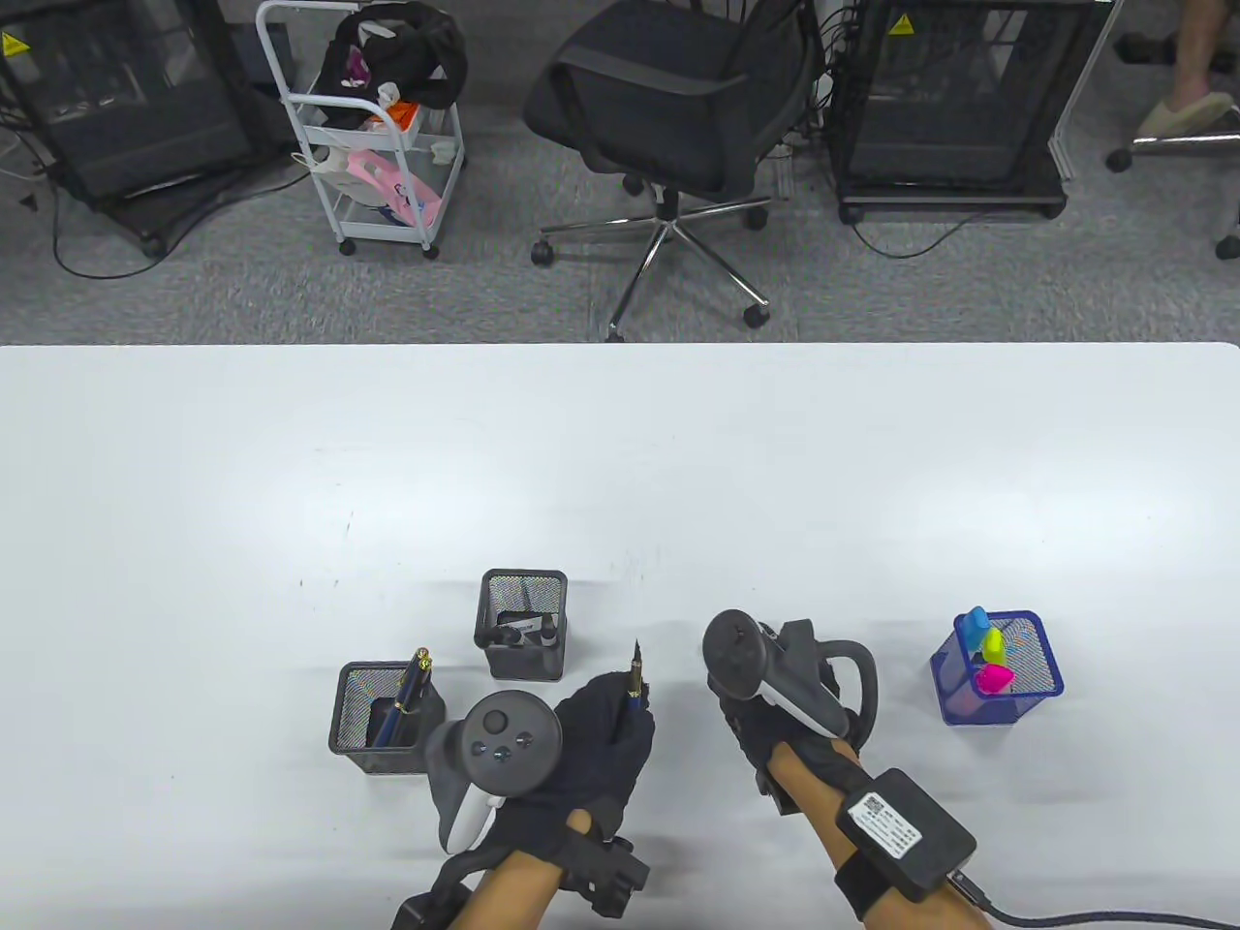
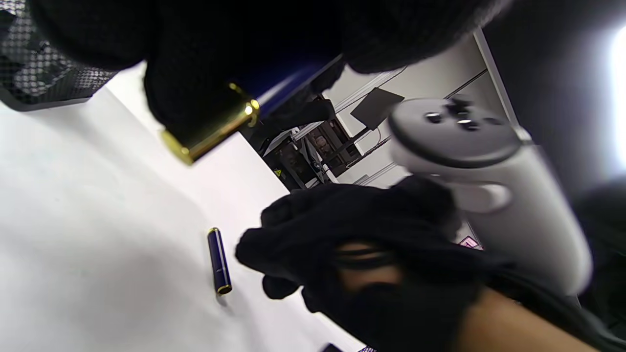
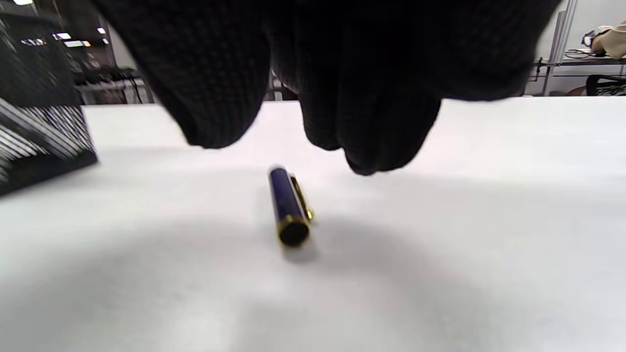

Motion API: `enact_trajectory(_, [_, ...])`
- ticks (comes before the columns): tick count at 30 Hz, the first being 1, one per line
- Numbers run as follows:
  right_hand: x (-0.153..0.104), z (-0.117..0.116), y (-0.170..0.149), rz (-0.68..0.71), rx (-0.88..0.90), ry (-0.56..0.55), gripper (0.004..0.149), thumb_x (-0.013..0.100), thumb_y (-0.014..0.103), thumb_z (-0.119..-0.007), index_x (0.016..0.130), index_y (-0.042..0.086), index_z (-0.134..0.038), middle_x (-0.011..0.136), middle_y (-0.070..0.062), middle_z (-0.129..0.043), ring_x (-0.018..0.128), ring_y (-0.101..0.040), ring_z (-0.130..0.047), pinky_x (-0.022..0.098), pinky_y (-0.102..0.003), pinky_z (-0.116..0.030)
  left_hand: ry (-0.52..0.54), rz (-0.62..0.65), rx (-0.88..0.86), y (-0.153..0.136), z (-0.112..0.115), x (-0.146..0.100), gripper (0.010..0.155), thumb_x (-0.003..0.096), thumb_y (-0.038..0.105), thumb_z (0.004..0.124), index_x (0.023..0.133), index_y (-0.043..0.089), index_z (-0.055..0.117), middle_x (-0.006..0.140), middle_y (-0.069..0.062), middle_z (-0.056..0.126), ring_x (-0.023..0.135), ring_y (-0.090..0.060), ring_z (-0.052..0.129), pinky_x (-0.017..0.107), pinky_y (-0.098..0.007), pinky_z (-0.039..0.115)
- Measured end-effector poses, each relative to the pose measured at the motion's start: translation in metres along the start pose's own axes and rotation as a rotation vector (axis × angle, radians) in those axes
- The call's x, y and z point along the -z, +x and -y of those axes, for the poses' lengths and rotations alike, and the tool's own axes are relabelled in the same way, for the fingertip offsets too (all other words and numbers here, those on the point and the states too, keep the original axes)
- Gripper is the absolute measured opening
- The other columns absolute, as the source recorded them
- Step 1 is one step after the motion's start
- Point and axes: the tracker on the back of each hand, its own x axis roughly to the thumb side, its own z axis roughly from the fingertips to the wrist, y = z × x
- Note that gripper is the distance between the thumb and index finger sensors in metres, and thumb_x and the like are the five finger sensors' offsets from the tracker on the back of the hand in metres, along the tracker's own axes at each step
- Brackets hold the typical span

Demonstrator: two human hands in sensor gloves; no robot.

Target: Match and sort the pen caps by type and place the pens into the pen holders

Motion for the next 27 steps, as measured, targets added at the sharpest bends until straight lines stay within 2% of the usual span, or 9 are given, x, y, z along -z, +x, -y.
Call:
enact_trajectory(5, [0.015,-0.019,0.006,-0.044,-0.074,0.046,0.064,0.033,0.037,-0.1,0.085,0.003,-0.08,0.067,-0.02,-0.101,0.048,-0.03,-0.108,0.03,-0.037,-0.093,0.001,-0.023,-0.009,-0.002,-0.001,0.001,0.051,0.0503,0.035,0.078,0.091,0.004,0.076,0.077,-0.024,0.093,0.058,-0.038,0.099,0.05,-0.071,0.073])
enact_trajectory(7, [0.017,-0.02,0.008,-0.037,-0.109,0.02,0.062,0.033,0.035,-0.1,0.083,0.004,-0.082,0.064,-0.018,-0.102,0.045,-0.029,-0.109,0.029,-0.036,-0.093,-0.003,-0.026,-0.008,-0.003,0.0,0.001,0.051,0.0503,0.035,0.078,0.091,0.004,0.076,0.077,-0.024,0.093,0.058,-0.038,0.099,0.05,-0.071,0.073])
enact_trajectory(11, [0.017,-0.019,0.006,-0.043,-0.093,0.071,0.058,0.037,0.031,-0.1,0.084,0.004,-0.081,0.064,-0.019,-0.102,0.045,-0.03,-0.109,0.029,-0.036,-0.093,-0.01,-0.032,0.005,-0.003,0.001,0.001,0.051,0.0503,0.035,0.078,0.091,0.004,0.076,0.077,-0.024,0.093,0.058,-0.038,0.099,0.05,-0.071,0.073])
enact_trajectory(14, [0.012,-0.013,-0.002,-0.039,-0.055,0.095,0.061,0.037,0.031,-0.099,0.087,0.003,-0.078,0.064,-0.02,-0.101,0.043,-0.03,-0.109,0.028,-0.036,-0.093,-0.013,-0.031,0.019,-0.003,0.001,0.001,0.051,0.0503,0.035,0.078,0.091,0.005,0.076,0.077,-0.024,0.093,0.057,-0.038,0.099,0.05,-0.07,0.073])
enact_trajectory(16, [0.006,-0.004,-0.009,-0.018,0.028,0.075,0.064,0.037,0.031,-0.098,0.09,0.003,-0.075,0.066,-0.021,-0.1,0.044,-0.031,-0.108,0.029,-0.037,-0.093,-0.01,-0.028,0.03,-0.003,0.0,0.001,0.051,0.0503,0.035,0.078,0.091,0.005,0.076,0.077,-0.024,0.094,0.058,-0.038,0.099,0.05,-0.071,0.073])
enact_trajectory(20, [-0.014,0.033,-0.027,0.093,0.347,0.067,0.068,0.039,0.033,-0.097,0.096,0.007,-0.068,0.07,-0.02,-0.097,0.046,-0.031,-0.107,0.033,-0.038,-0.092,-0.013,-0.01,0.038,-0.003,0.001,0.002,0.051,0.0503,0.035,0.078,0.092,0.005,0.076,0.077,-0.023,0.094,0.057,-0.038,0.099,0.05,-0.071,0.073])
enact_trajectory(24, [-0.041,0.067,-0.045,0.243,0.637,0.063,0.069,0.042,0.034,-0.093,0.102,0.018,-0.063,0.075,-0.018,-0.094,0.051,-0.03,-0.105,0.039,-0.042,-0.09,-0.022,0.052,0.095,0.004,0.006,0.001,0.051,0.0502,0.035,0.078,0.092,0.005,0.077,0.077,-0.022,0.094,0.058,-0.038,0.099,0.051,-0.071,0.072])
enact_trajectory(27, [-0.057,0.076,-0.056,0.329,0.781,0.061,0.063,0.045,0.033,-0.091,0.102,0.027,-0.065,0.079,-0.017,-0.092,0.055,-0.03,-0.104,0.043,-0.043,-0.09,-0.028,0.103,0.148,0.012,0.01,-0.002,0.051,0.05,0.035,0.078,0.092,0.006,0.077,0.076,-0.022,0.094,0.057,-0.037,0.099,0.051,-0.071,0.072])
